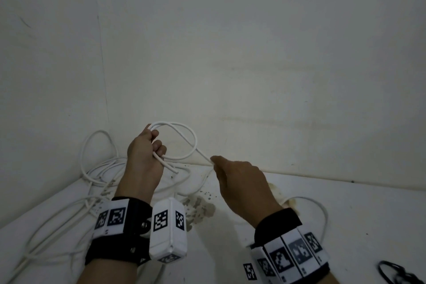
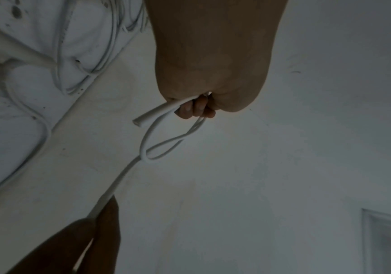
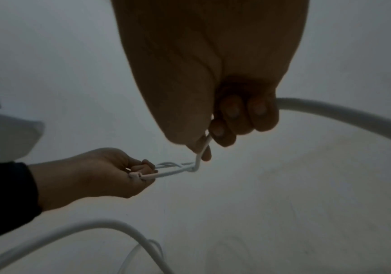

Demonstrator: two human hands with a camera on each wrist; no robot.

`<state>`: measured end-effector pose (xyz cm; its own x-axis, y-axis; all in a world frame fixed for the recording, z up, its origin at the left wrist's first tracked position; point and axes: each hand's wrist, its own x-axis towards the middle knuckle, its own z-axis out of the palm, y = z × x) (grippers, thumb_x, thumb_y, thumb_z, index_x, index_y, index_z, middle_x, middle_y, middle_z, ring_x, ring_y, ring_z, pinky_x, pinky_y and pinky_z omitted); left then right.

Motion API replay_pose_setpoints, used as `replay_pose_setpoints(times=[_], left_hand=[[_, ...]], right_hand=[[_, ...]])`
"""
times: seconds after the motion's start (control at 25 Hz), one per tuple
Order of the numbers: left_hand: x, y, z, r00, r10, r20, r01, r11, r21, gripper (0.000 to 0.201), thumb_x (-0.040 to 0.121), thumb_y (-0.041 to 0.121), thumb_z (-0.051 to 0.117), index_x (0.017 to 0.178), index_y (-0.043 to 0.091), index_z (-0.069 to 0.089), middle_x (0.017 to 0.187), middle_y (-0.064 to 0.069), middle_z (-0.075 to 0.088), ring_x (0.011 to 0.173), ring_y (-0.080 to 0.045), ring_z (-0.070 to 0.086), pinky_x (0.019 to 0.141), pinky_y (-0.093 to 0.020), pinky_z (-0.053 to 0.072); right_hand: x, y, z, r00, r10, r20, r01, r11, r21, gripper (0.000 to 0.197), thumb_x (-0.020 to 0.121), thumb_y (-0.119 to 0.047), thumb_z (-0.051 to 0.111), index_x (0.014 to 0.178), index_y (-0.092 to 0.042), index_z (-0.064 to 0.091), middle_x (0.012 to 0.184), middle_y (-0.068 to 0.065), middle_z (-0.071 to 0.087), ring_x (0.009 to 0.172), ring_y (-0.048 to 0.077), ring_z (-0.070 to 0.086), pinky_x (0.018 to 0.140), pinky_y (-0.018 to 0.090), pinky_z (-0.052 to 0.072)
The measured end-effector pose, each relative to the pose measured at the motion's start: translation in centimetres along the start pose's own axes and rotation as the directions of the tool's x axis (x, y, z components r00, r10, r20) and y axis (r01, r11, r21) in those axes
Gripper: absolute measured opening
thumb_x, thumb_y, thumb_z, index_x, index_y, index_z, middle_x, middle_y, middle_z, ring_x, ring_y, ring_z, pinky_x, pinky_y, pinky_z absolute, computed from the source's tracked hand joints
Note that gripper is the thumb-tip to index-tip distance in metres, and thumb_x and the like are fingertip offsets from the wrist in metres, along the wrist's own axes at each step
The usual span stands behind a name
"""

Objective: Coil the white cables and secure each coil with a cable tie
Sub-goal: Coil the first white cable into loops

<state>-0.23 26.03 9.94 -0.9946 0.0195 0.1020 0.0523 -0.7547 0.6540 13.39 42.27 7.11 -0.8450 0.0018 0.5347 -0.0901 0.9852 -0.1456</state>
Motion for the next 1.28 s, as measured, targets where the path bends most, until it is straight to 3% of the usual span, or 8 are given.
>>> replay_pose_setpoints(times=[0.08, 0.16, 0.4, 0.52, 0.68, 0.92, 1.12, 1.28], left_hand=[[-0.1, -0.2, 0.2, 1.000, 0.006, -0.008, -0.006, 1.000, -0.008, 0.024, 0.105, 0.012, 0.033, 0.093, 0.017, 0.053, 0.071, 0.006, 0.045, 0.035, -0.004, 0.029, 0.036, -0.016, 0.024], [-0.2, -0.3, 0.4, 1.000, -0.004, -0.005, 0.004, 1.000, 0.028, 0.025, 0.105, 0.012, 0.032, 0.092, 0.018, 0.052, 0.071, 0.007, 0.046, 0.035, -0.004, 0.028, 0.035, -0.016, 0.023], [-0.4, -0.4, 0.4, 1.000, -0.010, 0.029, 0.003, 0.975, 0.224, 0.024, 0.105, 0.019, 0.038, 0.087, 0.014, 0.052, 0.054, 0.008, 0.038, 0.034, -0.004, 0.023, 0.033, -0.017, 0.021], [-0.3, -0.8, 0.4, 0.995, -0.098, 0.006, 0.094, 0.974, 0.205, 0.033, 0.106, 0.025, 0.038, 0.093, 0.004, 0.060, 0.040, 0.010, 0.028, 0.030, -0.004, 0.021, 0.031, -0.018, 0.021], [-0.4, -0.3, 0.0, 0.960, -0.275, 0.062, 0.265, 0.955, 0.134, 0.042, 0.106, 0.035, 0.035, 0.075, 0.012, 0.052, 0.038, 0.010, 0.025, 0.028, -0.005, 0.021, 0.032, -0.017, 0.019], [-1.0, -0.4, 0.7, 0.946, -0.295, 0.135, 0.288, 0.955, 0.070, 0.039, 0.105, 0.028, 0.030, 0.068, 0.019, 0.039, 0.042, 0.010, 0.027, 0.031, -0.005, 0.024, 0.033, -0.018, 0.023], [-1.3, -1.3, 1.4, 0.947, -0.274, 0.169, 0.272, 0.962, 0.031, 0.039, 0.104, 0.028, 0.030, 0.067, 0.020, 0.040, 0.047, 0.009, 0.028, 0.036, -0.006, 0.024, 0.038, -0.019, 0.026], [-1.2, -2.0, 1.4, 0.953, -0.262, 0.153, 0.261, 0.965, 0.026, 0.038, 0.104, 0.026, 0.030, 0.067, 0.021, 0.038, 0.048, 0.008, 0.030, 0.037, -0.007, 0.025, 0.037, -0.019, 0.025]], right_hand=[[0.0, -1.1, -0.3, 0.992, -0.037, 0.123, 0.044, 0.998, -0.050, 0.037, 0.105, -0.022, 0.033, 0.141, -0.018, 0.042, 0.108, 0.009, 0.064, 0.098, 0.030, 0.059, 0.073, 0.037, 0.040], [0.1, -1.9, -0.3, 0.999, 0.034, 0.033, -0.032, 0.998, -0.055, 0.033, 0.103, -0.016, 0.035, 0.134, -0.015, 0.045, 0.107, 0.007, 0.062, 0.093, 0.028, 0.057, 0.068, 0.033, 0.031], [0.4, -1.2, -0.2, 0.905, 0.343, -0.250, -0.189, 0.853, 0.487, 0.006, 0.102, -0.015, 0.042, 0.105, -0.014, 0.046, 0.058, 0.001, 0.049, 0.048, 0.015, 0.041, 0.047, 0.028, 0.030], [0.2, -1.8, -0.2, 0.964, 0.183, -0.191, -0.083, 0.895, 0.437, 0.005, 0.101, -0.014, 0.043, 0.099, -0.013, 0.038, 0.058, -0.002, 0.045, 0.047, 0.011, 0.038, 0.043, 0.024, 0.025], [-0.3, -2.5, -0.3, 0.998, -0.069, -0.010, 0.069, 0.956, 0.286, 0.014, 0.100, -0.019, 0.040, 0.112, -0.011, 0.035, 0.067, -0.004, 0.042, 0.054, 0.016, 0.037, 0.056, 0.035, 0.027], [-0.7, -3.4, -0.9, 0.972, -0.106, 0.207, 0.127, 0.988, -0.090, 0.069, 0.094, -0.005, 0.048, 0.152, -0.007, 0.010, 0.087, 0.004, 0.041, 0.071, 0.023, 0.038, 0.050, 0.022, 0.017], [-0.4, -4.0, -0.9, 0.981, -0.058, 0.183, 0.060, 0.998, -0.005, 0.019, 0.104, -0.026, 0.046, 0.116, -0.012, 0.043, 0.103, 0.013, 0.059, 0.083, 0.030, 0.049, 0.063, 0.033, 0.027], [-0.7, -3.9, -0.8, 0.928, -0.131, 0.348, 0.072, 0.981, 0.178, 0.019, 0.098, -0.022, 0.048, 0.107, -0.006, 0.051, 0.102, 0.015, 0.061, 0.086, 0.030, 0.055, 0.073, 0.040, 0.047]])
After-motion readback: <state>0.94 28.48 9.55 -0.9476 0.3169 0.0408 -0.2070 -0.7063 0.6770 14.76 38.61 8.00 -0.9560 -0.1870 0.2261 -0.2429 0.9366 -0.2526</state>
